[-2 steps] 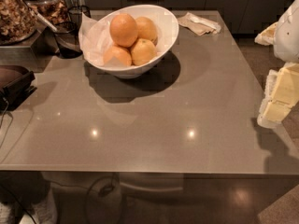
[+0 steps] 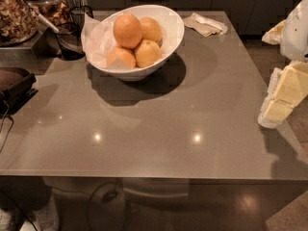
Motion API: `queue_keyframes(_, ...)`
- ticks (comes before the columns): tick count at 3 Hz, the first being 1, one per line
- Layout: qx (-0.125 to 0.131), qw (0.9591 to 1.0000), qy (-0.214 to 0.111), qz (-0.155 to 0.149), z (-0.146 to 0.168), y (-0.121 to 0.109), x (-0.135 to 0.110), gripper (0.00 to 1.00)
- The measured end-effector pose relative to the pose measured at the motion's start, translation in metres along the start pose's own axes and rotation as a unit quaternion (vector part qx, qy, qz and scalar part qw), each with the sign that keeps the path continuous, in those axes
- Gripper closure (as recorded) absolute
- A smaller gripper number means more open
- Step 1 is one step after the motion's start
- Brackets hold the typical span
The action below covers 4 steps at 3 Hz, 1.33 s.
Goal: Pick orange from white bowl
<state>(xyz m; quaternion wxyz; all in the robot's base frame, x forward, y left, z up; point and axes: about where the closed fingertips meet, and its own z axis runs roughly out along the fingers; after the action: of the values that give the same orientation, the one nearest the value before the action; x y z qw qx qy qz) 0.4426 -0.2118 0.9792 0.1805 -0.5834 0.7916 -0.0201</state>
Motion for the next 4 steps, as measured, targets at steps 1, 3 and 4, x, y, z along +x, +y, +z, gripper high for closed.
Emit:
queue_keyframes(1,-0.027,0.9970,-0.055,0.047,0.009,-0.014,-0.020,0.00)
queue_keyframes(3,-0.069,0.9909,-0.103,0.053,0.023,-0.026,-0.050,0.00)
queue_keyframes(4,-0.068,0.9887,-0.118,0.063,0.026,-0.029,-0.054,0.00)
